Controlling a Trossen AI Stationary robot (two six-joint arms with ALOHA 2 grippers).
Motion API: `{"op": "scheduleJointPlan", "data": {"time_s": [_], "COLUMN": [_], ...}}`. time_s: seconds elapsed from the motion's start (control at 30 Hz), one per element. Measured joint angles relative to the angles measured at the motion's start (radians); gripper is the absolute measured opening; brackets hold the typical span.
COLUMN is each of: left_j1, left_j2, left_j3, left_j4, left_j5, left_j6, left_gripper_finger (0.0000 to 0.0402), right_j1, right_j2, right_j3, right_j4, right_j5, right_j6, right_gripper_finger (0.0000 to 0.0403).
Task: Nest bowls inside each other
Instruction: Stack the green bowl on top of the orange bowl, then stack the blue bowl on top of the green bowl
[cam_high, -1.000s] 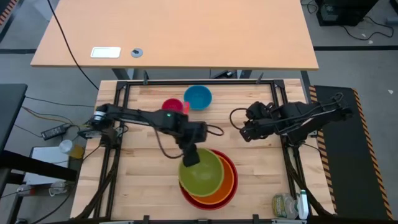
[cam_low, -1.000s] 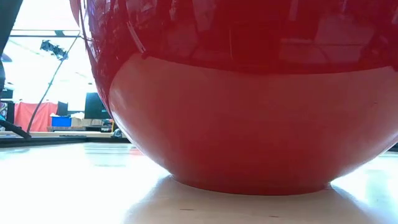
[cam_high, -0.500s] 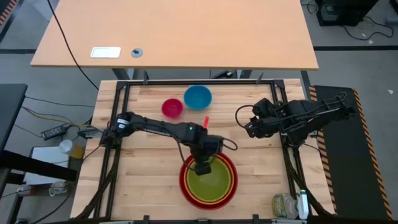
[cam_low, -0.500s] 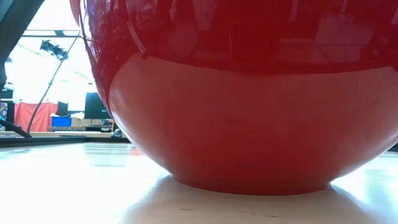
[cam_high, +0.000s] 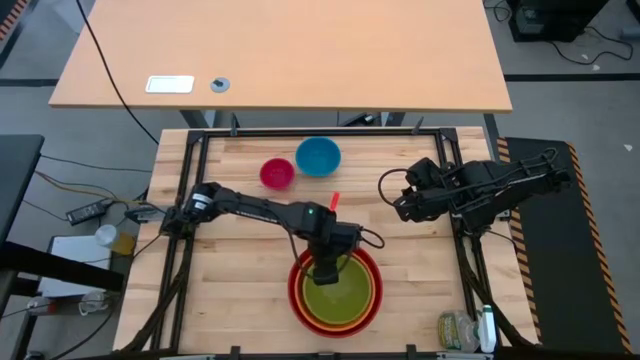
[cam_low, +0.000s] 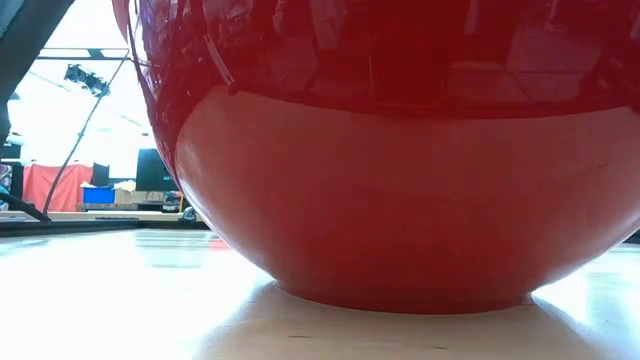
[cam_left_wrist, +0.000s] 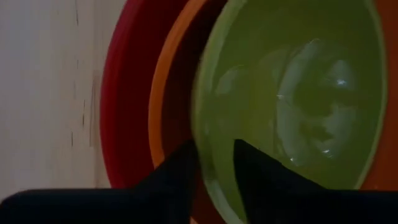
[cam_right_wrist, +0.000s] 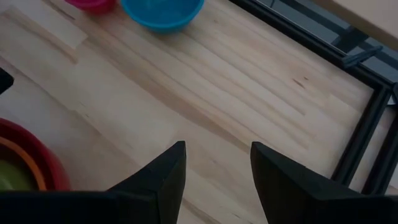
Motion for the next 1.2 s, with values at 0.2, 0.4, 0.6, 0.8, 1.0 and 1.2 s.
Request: {"op": "scheduleJointPlan", "data": {"time_s": [0.2, 0.4, 0.6, 0.8, 1.0, 1.2], "left_j1": [0.008, 0.015, 0.080, 0.246, 0.457, 0.659], "left_j2": [-0.020, -0.059, -0.140, -0.260, -0.336, -0.329], "left_j3": [0.072, 0.086, 0.050, -0.072, -0.244, -0.376], "left_j4": [-0.066, -0.134, -0.117, -0.039, 0.114, 0.260], "left_j5": [0.000, -0.100, -0.147, -0.101, -0.087, -0.087], "left_j6": [0.044, 0.204, 0.350, 0.388, 0.250, -0.050], "left_gripper_finger": [0.0190, 0.0208, 0.0186, 0.0168, 0.0167, 0.0167], "right_j1": [0.000, 0.000, 0.027, 0.096, 0.109, 0.108], "right_j2": [0.000, 0.000, -0.017, -0.023, -0.016, -0.014], "right_j3": [0.000, -0.005, -0.057, -0.104, -0.105, -0.105], "right_j4": [0.001, 0.005, 0.012, 0.021, 0.088, 0.200], "right_j5": [-0.001, -0.002, -0.005, -0.005, -0.002, -0.002], "right_j6": [0.007, 0.010, 0.083, 0.183, 0.142, 0.016], "right_gripper_finger": [0.0187, 0.0187, 0.0187, 0.0187, 0.0187, 0.0187]}}
